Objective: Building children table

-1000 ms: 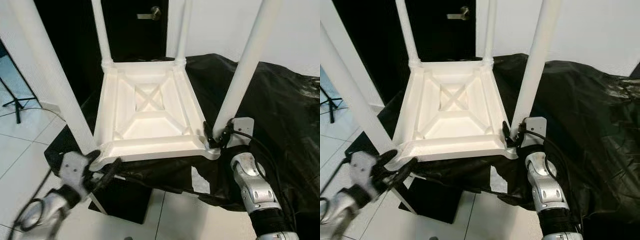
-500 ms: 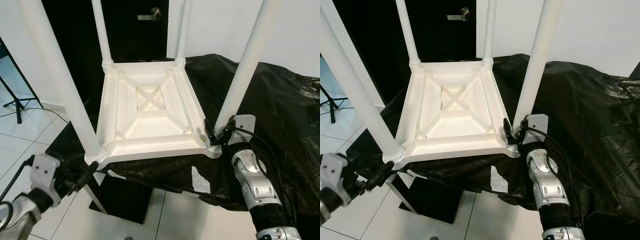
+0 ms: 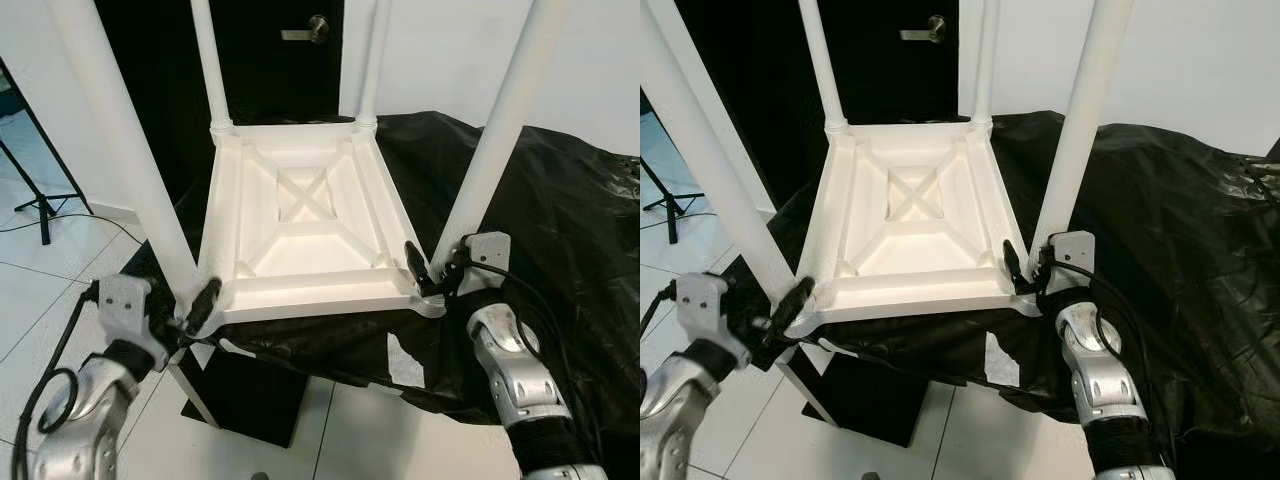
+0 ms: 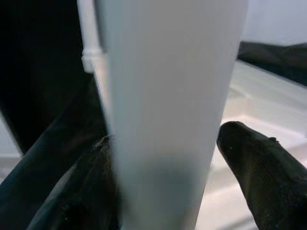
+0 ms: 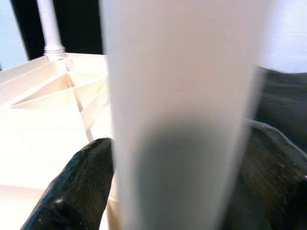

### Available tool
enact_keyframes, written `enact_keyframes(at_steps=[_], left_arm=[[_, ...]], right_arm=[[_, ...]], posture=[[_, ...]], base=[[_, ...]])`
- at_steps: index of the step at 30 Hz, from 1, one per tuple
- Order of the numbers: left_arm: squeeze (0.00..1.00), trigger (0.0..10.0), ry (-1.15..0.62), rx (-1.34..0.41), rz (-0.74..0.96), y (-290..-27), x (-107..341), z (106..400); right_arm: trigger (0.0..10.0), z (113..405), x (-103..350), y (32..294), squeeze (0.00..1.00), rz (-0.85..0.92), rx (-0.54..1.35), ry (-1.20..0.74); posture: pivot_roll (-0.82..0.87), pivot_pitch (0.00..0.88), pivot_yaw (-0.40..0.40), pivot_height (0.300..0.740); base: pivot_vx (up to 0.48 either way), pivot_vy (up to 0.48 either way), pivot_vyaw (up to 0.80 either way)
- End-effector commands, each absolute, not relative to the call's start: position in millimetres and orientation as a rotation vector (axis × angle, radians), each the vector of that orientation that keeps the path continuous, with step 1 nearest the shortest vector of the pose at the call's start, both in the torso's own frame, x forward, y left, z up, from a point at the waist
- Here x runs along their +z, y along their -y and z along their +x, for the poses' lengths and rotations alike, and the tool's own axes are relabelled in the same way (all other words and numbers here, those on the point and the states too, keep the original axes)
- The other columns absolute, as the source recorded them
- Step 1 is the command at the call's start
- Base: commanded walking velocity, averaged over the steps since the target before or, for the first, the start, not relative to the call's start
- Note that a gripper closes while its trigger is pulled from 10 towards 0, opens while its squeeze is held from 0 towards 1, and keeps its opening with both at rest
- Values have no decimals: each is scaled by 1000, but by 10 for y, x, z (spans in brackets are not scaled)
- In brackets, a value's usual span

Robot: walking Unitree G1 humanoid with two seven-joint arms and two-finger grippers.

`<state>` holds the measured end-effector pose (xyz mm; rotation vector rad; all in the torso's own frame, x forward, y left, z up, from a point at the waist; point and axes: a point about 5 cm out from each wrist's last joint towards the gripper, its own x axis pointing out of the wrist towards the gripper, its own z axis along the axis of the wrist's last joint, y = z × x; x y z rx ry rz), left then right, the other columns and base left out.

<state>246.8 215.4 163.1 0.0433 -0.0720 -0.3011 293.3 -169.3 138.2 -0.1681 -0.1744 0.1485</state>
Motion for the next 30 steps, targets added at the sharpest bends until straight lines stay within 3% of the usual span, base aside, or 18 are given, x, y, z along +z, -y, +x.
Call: enact_keyframes(at_steps=[1, 8, 12, 18, 19, 21, 22, 28, 30], left_arm=[[0, 10000, 66, -256, 43, -2143, 1599, 2522], [0, 10000, 89, -201, 6, -2086, 1628, 2695], [0, 10000, 97, -184, 0, -2036, 1652, 2812], [0, 10000, 98, -160, -14, -2040, 1658, 2875], [0, 4902, 99, -156, -24, -2038, 1660, 2891], [0, 4392, 100, -150, -36, -2034, 1662, 2906], [0, 0, 103, -147, -47, -2020, 1664, 2917], [0, 0, 112, -145, -88, -1973, 1665, 2926], [0, 0, 119, -153, -123, -1881, 1671, 2936]], right_arm=[[10000, 2867, 1377, 1696, 0, -198, 140, 173], [10000, 2592, 1307, 1653, 0, -221, 141, 161], [10000, 2299, 1190, 1569, 0, -279, 241, 113], [10000, 2179, 1121, 1522, 0, -356, 347, 74], [10000, 2163, 1103, 1508, 0, -383, 382, 59], [10000, 2163, 1088, 1493, 0, -412, 412, 48], [10000, 2196, 1080, 1479, 0, -467, 426, 47], [10000, 2307, 1069, 1432, 0, -605, 441, 45], [10000, 2470, 1075, 1367, 0, -750, 448, 57]], posture=[[28, 0, -4, 740], [-9, 0, 14, 740], [-33, 0, 32, 740], [-41, 0, 37, 740], [-39, 0, 35, 740], [-39, 0, 33, 740], [-33, 0, 25, 740], [-21, 0, 10, 740], [-13, 0, -6, 740]], base=[[0, 0, 0], [0, 0, 0], [0, 0, 0], [0, 0, 0], [0, 0, 0], [0, 0, 0], [0, 0, 0], [0, 0, 0], [0, 0, 0]])
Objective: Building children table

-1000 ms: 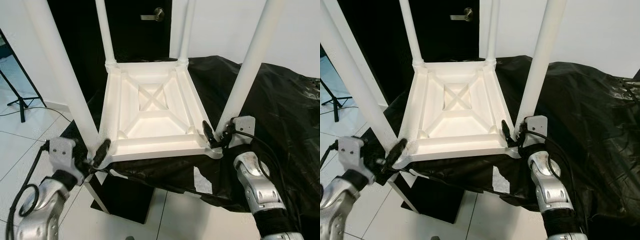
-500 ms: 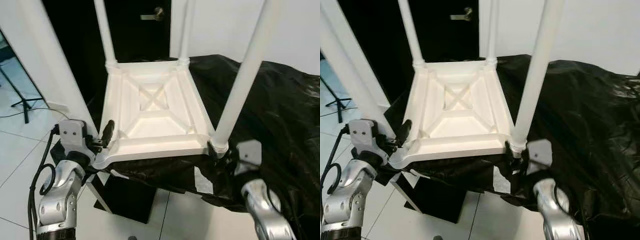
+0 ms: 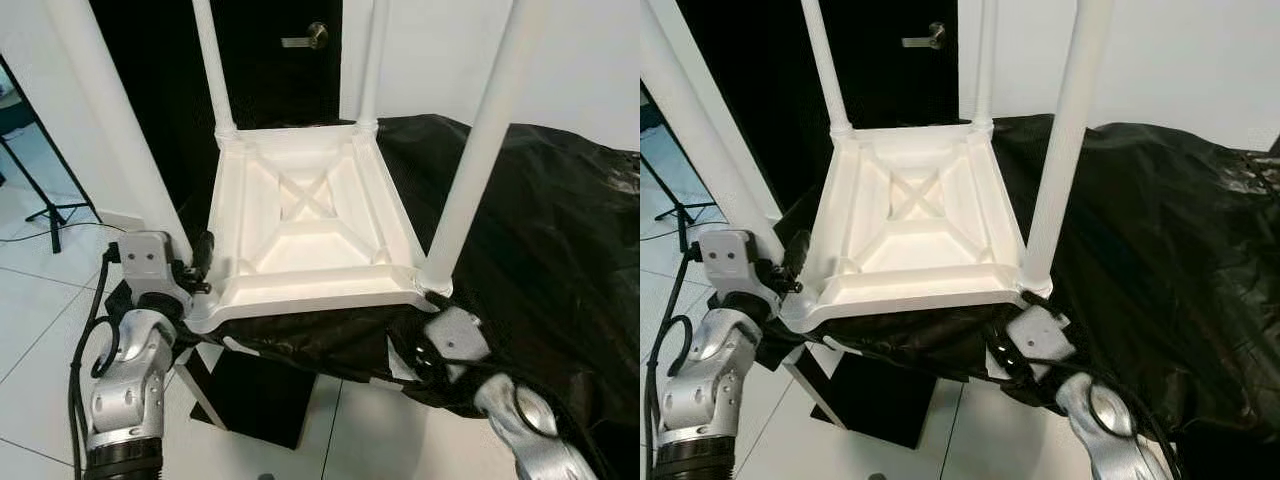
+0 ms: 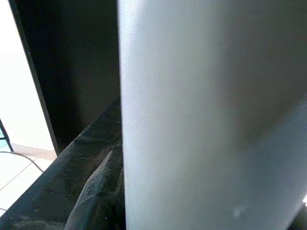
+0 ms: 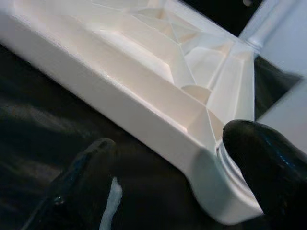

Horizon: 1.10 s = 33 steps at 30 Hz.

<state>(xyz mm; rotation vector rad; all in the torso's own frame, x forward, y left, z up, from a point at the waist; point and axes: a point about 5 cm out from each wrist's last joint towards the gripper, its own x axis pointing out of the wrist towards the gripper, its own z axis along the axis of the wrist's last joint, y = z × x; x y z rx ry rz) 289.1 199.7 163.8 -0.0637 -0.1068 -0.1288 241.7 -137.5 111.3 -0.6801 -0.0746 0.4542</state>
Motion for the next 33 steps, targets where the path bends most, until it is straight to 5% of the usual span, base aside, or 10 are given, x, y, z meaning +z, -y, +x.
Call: enact_keyframes(at_steps=[1, 3, 4, 7, 8, 19, 33], left_arm=[[0, 0, 118, -152, -138, -1836, 1667, 2943], [0, 0, 111, -155, -154, -1797, 1656, 2948], [0, 2000, 108, -155, -173, -1742, 1646, 2957], [0, 549, 109, -156, -185, -1722, 1647, 2961], [0, 10000, 100, -152, -204, -1695, 1639, 2975], [0, 10000, 88, -108, -326, -1652, 1623, 3032], [0, 10000, 79, -129, -386, -1580, 1604, 3010]], right_arm=[[10000, 2536, 1079, 1344, 0, -801, 455, 64], [10000, 2591, 1077, 1329, 0, -845, 463, 65], [10000, 2650, 1068, 1308, 0, -913, 496, 70], [10000, 2667, 1064, 1304, 0, -933, 509, 69], [10000, 2689, 1052, 1290, 0, -978, 542, 69], [10000, 2695, 990, 1282, 0, -1260, 682, 95], [10000, 3047, 1005, 1550, 0, -1648, 593, 169]], posture=[[-7, 0, -9, 740], [-6, 0, -11, 740], [-2, 0, -15, 740], [1, 0, -19, 740], [7, 0, -25, 740], [8, 0, -37, 740], [11, 0, -32, 740]], base=[[0, 0, 0], [0, 0, 0], [0, 0, 0], [0, 0, 0], [0, 0, 0], [0, 0, 0], [0, 0, 0]])
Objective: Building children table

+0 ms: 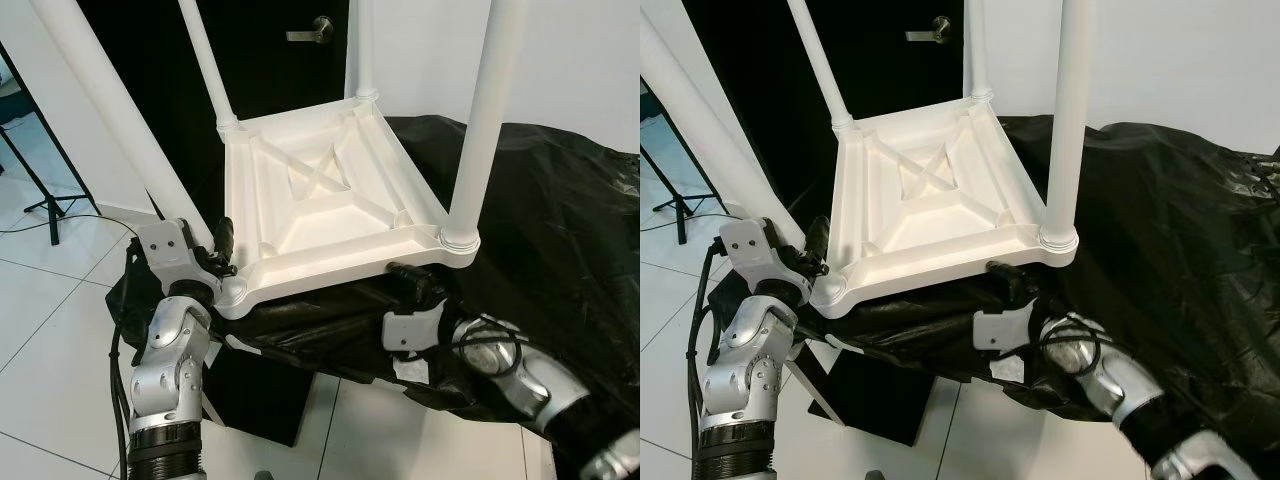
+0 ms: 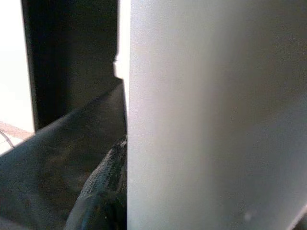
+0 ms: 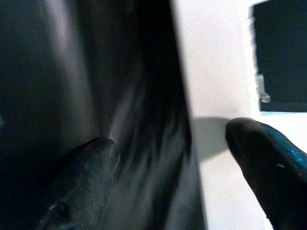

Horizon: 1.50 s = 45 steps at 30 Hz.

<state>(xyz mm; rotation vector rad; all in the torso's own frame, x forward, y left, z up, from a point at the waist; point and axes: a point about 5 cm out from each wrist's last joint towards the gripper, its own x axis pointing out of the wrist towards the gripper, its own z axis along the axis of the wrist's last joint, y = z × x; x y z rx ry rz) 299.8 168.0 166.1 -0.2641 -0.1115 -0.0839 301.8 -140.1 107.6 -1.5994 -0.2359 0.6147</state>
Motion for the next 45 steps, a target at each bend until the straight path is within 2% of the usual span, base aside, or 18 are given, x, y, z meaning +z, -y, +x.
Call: enact_keyframes(at_steps=[1, 8, 15, 27, 35, 45], left_arm=[[0, 10000, 79, -129, -386, -1580, 1604, 3010], [0, 10000, 81, -140, -397, -1569, 1608, 3009], [0, 10000, 78, -141, -399, -1570, 1611, 3012], [0, 10000, 70, -171, -407, -1507, 1608, 3021], [0, 10000, 70, -177, -410, -1492, 1615, 3025], [0, 10000, 82, -187, -419, -1474, 1647, 3035]], right_arm=[[10000, 3047, 1005, 1550, 0, -1648, 593, 169], [10000, 3106, 1062, 1565, 0, -1719, 507, 309], [10000, 3133, 1091, 1576, 0, -1729, 452, 366], [10000, 3294, 1199, 1527, 0, -1724, 284, 597], [10000, 3343, 1188, 1417, 0, -1692, 253, 667], [10000, 3493, 1173, 1313, 0, -1740, 258, 668]], posture=[[11, 0, -32, 740], [17, 0, -29, 740], [15, 0, -25, 740], [16, 0, -17, 740], [16, 0, -16, 740], [15, 0, -12, 740]], base=[[0, 0, 0], [0, 0, 0], [0, 0, 0], [0, 0, 0], [0, 0, 0], [0, 0, 0]])
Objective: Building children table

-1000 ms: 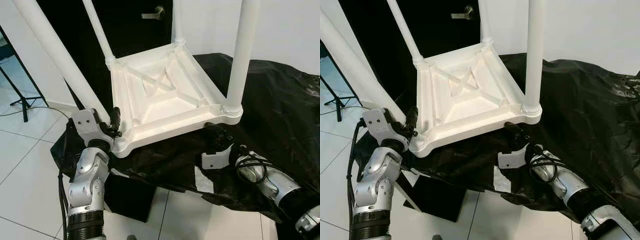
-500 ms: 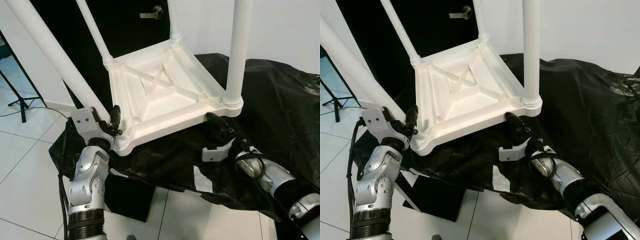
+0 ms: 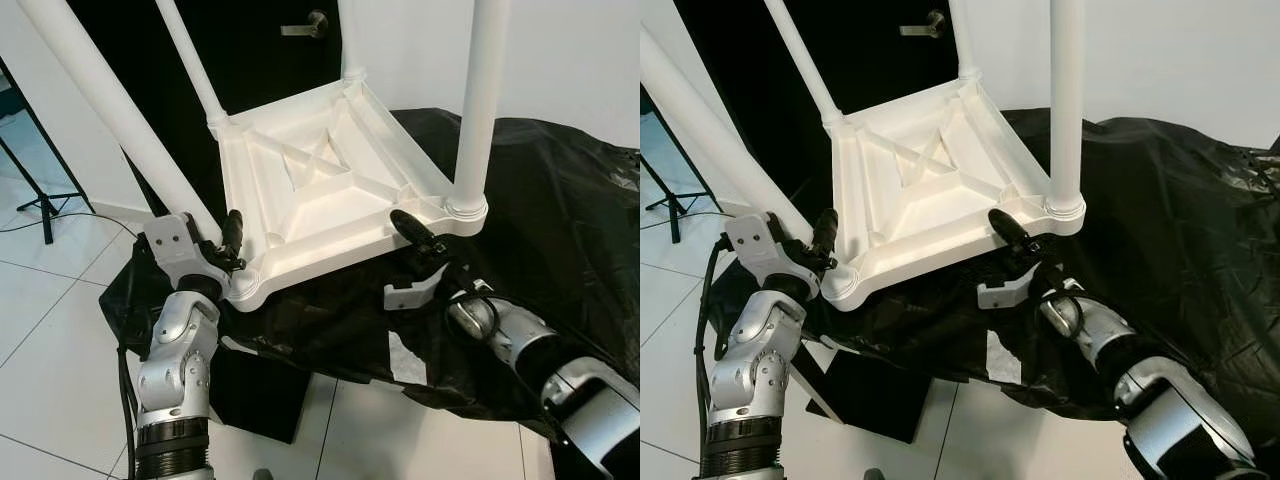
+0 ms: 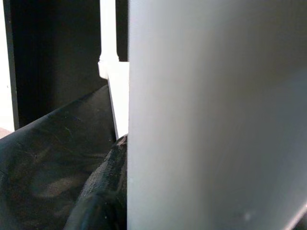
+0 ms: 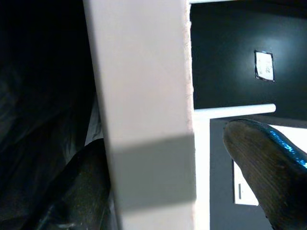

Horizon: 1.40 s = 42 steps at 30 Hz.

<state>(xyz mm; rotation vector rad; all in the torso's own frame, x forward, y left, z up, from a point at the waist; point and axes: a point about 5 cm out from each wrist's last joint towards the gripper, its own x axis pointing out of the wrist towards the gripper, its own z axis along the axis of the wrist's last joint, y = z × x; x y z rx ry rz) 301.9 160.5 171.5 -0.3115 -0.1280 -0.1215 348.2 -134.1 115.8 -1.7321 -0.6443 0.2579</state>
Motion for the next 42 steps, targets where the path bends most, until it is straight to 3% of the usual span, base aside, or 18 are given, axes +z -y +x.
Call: enact_keyframes(at_steps=[1, 16, 17, 20, 22, 24, 25, 40, 41, 42], left_arm=[[0, 10000, 83, -187, -420, -1471, 1650, 3037], [0, 10000, 88, -203, -430, -1408, 1676, 3049], [0, 10000, 88, -204, -431, -1406, 1677, 3050], [0, 10000, 90, -206, -431, -1404, 1679, 3048], [0, 10000, 89, -209, -430, -1400, 1683, 3045], [0, 10000, 88, -210, -430, -1401, 1683, 3043], [0, 10000, 87, -210, -431, -1402, 1683, 3042], [0, 10000, 87, -311, -335, -1293, 1706, 2972], [1000, 10000, 104, -332, -329, -1298, 1735, 2951], [1000, 10000, 106, -349, -306, -1322, 1756, 2936]], right_arm=[[10000, 3520, 1172, 1297, 0, -1751, 262, 662], [10000, 3698, 1198, 990, 0, -1798, 276, 581], [8392, 3709, 1206, 975, 0, -1794, 271, 569], [8392, 3716, 1210, 965, 0, -1797, 266, 561], [1608, 3744, 1234, 960, 0, -1799, 242, 539], [1608, 3759, 1249, 967, 0, -1803, 223, 530], [0, 3769, 1255, 975, 0, -1809, 214, 516], [0, 3792, 1242, 1061, 0, -1747, 129, 408], [0, 3788, 1230, 1055, 0, -1736, 128, 395], [0, 3783, 1217, 1043, 0, -1726, 129, 385]], posture=[[17, 0, -10, 740], [22, 0, -7, 740], [23, 0, -6, 740], [23, 0, -4, 740], [23, 0, -3, 740], [23, 0, -3, 740], [23, 0, -3, 740], [16, 0, -2, 740], [13, 0, -2, 740], [15, 0, -2, 740]], base=[[0, 0, 0], [0, 0, 0], [0, 0, 0], [0, 0, 0], [0, 0, 0], [0, 0, 0], [0, 0, 0], [0, 0, 0], [0, 0, 0], [0, 0, 0]])
